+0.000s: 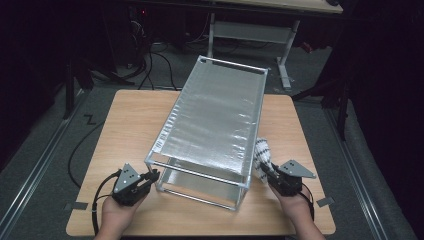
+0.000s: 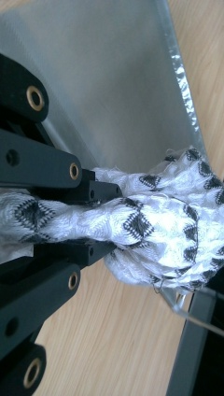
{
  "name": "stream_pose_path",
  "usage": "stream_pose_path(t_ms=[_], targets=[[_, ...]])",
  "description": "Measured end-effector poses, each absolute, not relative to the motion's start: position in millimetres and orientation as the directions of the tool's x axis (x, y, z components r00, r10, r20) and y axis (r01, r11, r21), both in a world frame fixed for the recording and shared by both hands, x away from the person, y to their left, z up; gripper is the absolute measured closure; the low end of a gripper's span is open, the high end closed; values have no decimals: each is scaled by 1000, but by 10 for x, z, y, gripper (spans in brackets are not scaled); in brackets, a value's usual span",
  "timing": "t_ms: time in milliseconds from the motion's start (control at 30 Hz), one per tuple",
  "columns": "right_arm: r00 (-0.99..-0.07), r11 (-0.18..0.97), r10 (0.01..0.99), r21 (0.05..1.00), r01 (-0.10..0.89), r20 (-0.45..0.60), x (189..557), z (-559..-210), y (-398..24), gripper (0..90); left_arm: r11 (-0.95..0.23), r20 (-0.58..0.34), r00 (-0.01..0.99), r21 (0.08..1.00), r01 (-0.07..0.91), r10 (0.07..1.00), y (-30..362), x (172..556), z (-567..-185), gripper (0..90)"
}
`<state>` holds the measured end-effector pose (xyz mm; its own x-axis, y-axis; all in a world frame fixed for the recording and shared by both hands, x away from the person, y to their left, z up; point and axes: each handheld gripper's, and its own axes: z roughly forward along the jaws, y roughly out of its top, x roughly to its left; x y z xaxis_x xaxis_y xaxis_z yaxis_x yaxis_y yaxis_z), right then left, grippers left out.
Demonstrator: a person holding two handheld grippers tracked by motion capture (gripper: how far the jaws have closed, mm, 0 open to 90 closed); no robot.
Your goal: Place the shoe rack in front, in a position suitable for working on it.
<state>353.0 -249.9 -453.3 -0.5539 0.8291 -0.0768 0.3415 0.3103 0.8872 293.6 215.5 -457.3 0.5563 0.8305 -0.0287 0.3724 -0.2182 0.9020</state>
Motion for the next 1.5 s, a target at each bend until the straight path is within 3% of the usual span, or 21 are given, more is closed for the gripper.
stream_pose_path(t_ms=[367,567,800,833,900,967,1000,1167,1300,1500], targets=[[-582,319,809,892,320,-81,3622,-4503,-2411,776,-155,-43,458,909,386,888,2422,3212,-4601,809],[-583,316,811,879,357,-56,3633,-4546,-2436,776,-93,-54,377,928,360,925,2531,3454,-4663,807],[-571,329,818,869,369,-68,3578,-4572,-2465,773,-77,-65,358,926,369,931,2618,3606,-4671,802],[-568,330,820,868,371,-69,3565,-4572,-2477,773,-75,-67,351,923,377,934,2622,3606,-4672,786],[-557,321,828,870,373,-67,3532,-4567,-2512,772,-83,-66,352,917,391,934,2597,3568,-4663,643],[-555,319,829,871,374,-65,3529,-4566,-2517,772,-88,-60,351,915,393,935,2580,3539,-4658,599],[-555,318,829,872,373,-66,3532,-4565,-2527,771,-82,-61,342,917,390,938,2562,3495,-4655,526],[-556,317,829,870,379,-60,3550,-4578,-2539,770,-36,-82,270,914,405,959,2412,3224,-4601,450],[-561,319,825,872,372,-62,3537,-4563,-2538,769,-90,-81,331,879,469,940,2227,3108,-4604,444],[-556,313,829,874,372,-60,3547,-4544,-2544,768,-142,-96,498,897,418,862,1801,2942,-4536,444]])
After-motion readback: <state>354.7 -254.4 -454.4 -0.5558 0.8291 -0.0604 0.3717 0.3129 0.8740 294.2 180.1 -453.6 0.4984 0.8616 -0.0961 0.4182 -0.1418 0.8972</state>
